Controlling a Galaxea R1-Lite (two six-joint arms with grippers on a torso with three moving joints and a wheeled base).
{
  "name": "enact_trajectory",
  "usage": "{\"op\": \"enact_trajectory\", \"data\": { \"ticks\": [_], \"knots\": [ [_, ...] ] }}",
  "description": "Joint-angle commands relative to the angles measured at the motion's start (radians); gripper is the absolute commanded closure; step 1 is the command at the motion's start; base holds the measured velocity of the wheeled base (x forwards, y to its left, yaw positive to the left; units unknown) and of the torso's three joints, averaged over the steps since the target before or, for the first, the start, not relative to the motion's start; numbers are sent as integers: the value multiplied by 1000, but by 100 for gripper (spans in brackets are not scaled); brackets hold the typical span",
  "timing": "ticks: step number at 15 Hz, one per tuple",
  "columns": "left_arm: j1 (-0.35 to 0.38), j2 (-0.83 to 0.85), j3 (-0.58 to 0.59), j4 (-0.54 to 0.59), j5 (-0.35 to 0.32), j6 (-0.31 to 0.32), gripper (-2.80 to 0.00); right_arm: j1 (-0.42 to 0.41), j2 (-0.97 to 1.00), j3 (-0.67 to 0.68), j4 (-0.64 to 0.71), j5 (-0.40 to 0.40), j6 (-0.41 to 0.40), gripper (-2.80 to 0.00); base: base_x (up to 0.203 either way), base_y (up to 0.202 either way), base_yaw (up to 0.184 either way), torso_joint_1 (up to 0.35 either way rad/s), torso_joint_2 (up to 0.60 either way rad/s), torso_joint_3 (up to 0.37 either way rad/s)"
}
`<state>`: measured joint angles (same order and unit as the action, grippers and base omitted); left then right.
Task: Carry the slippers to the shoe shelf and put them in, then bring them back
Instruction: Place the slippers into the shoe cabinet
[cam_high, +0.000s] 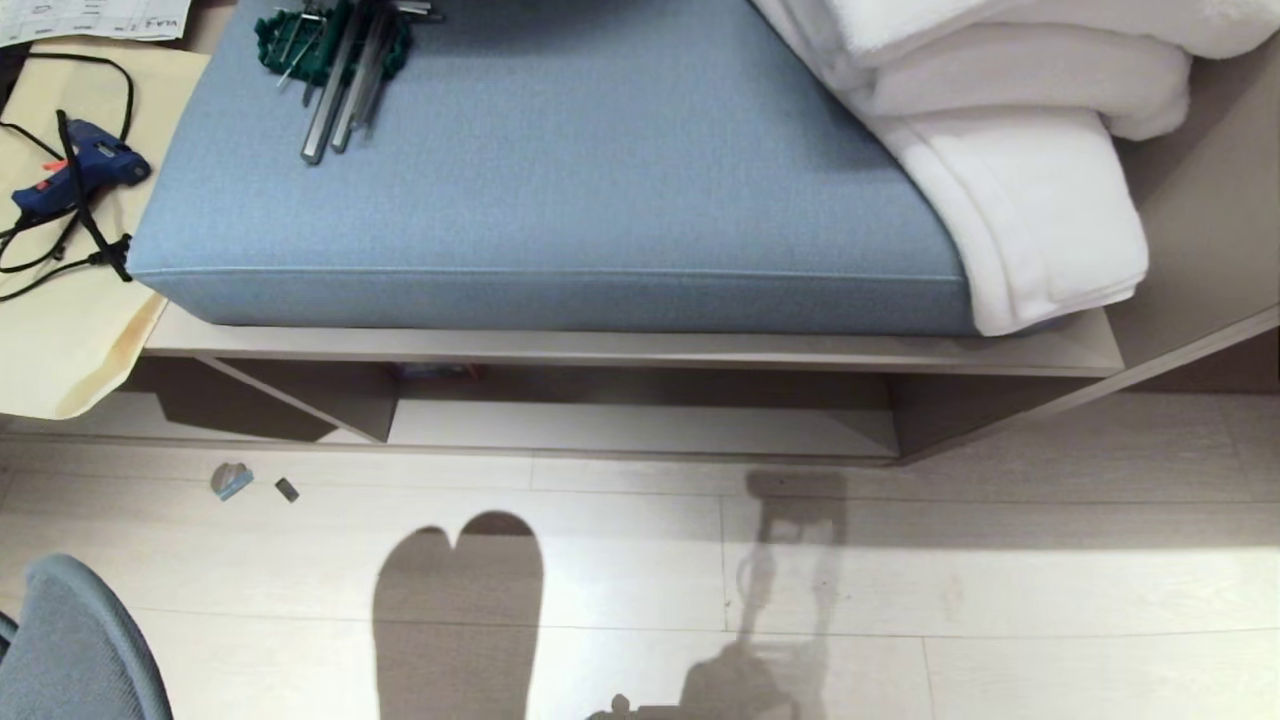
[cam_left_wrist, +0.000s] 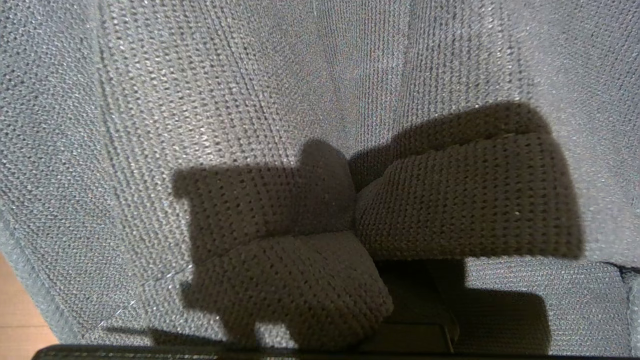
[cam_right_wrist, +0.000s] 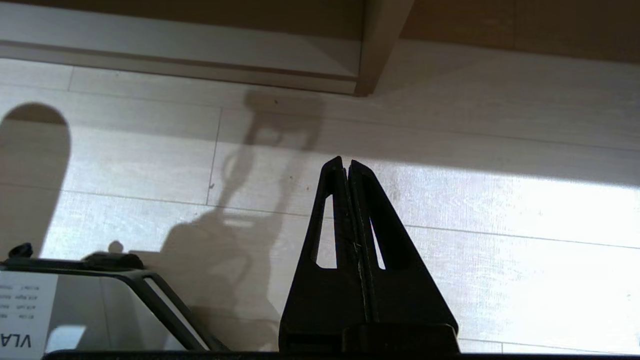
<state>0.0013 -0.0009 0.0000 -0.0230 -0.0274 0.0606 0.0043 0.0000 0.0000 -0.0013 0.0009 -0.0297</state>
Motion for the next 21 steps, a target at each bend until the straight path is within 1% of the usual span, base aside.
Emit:
{"op": "enact_trajectory", "data": {
  "ticks": [1,21],
  "knots": [
    [1,1,9,0,0,1,0,0,2,0,0,-1,-1,0,0,0,0,1,-1,-194],
    [1,1,9,0,0,2,0,0,2,0,0,0,-1,0,0,0,0,1,2,-198]
  ]
}}
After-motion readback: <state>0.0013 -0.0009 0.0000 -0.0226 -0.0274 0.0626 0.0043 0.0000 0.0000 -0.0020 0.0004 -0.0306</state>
